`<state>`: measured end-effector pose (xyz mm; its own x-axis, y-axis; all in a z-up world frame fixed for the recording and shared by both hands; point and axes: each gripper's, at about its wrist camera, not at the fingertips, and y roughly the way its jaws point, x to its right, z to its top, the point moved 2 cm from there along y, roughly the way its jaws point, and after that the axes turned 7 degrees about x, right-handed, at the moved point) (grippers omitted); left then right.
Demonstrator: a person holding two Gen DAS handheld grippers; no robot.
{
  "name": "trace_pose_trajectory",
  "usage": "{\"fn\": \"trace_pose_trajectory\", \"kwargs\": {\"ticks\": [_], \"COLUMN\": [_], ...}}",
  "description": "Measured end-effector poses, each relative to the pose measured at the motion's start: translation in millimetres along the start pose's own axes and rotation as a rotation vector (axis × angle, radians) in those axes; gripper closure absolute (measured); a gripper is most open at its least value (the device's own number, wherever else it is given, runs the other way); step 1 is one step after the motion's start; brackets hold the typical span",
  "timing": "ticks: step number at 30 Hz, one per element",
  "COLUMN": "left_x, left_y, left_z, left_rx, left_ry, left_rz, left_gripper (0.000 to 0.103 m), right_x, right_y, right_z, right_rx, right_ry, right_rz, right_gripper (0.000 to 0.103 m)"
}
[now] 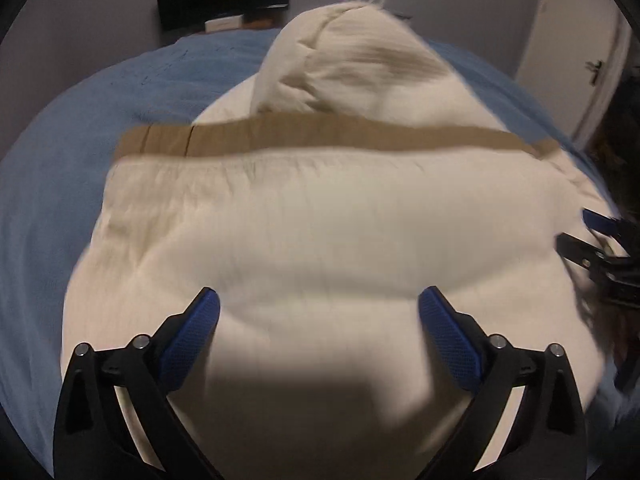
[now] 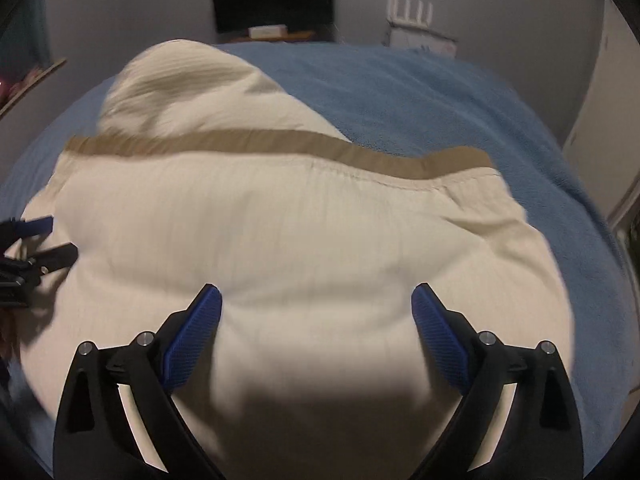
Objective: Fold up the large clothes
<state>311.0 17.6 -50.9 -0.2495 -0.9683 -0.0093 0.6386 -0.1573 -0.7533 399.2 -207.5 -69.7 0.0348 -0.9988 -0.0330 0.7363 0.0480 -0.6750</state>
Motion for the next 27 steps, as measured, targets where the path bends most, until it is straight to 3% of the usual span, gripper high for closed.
{"fn": "trace_pose_trajectory", "kwargs": {"ticks": [6, 10, 12, 14, 17, 20, 22, 24, 27], "left_x": [-7.6, -12.9, -14.7, -12.4, -27.2, -65.4, -78.0, -77.1, -52.9], "left_y": [35.7, 34.2, 19.2, 1.2, -2.3, -9.1, -21.7, -47.5, -85.3], "left_z": [44.6, 51.5, 49.3, 39.3, 15.0, -1.3, -5.2, -9.6, -19.9], "left_rx": [-0.003, -0.009, 0.009, 0.039, 0.012, 0.001, 0.007, 0.038, 0.104], "left_ry": [-0.035, -0.100, -0.123, -0.079, -0.031, -0.107, -0.140, -0.169, -0.158], "left_rz": [0.117, 0.107, 0.079, 0.048, 0.096, 0.146, 0.172, 0.157, 0.114], "left_gripper": [0.006, 0.007, 0.011, 0.010, 0.009, 0.009, 0.021, 0.020, 0.008], "right_x": [-3.6, 0.4, 3.2, 7.8, 32.1, 71.3, 93.6, 97.2, 66.7], "right_y": [44.9, 51.1, 36.6, 21.9, 6.7, -6.7, -19.3, -39.6, -77.3], "right_z": [35.5, 39.7, 38.7, 30.5, 5.8, -11.3, -19.3, -23.8, -34.2], "right_rx": [-0.030, -0.029, 0.013, 0.044, 0.045, 0.058, 0.057, 0.071, 0.126], "right_ry": [0.028, 0.069, 0.074, 0.046, 0.040, 0.130, 0.188, 0.210, 0.153], "right_rz": [-0.048, -0.022, 0.017, 0.026, 0.016, -0.010, -0.057, -0.078, -0.025], "right_gripper": [0.007, 0.007, 0.007, 0.007, 0.007, 0.009, 0.009, 0.009, 0.009]}}
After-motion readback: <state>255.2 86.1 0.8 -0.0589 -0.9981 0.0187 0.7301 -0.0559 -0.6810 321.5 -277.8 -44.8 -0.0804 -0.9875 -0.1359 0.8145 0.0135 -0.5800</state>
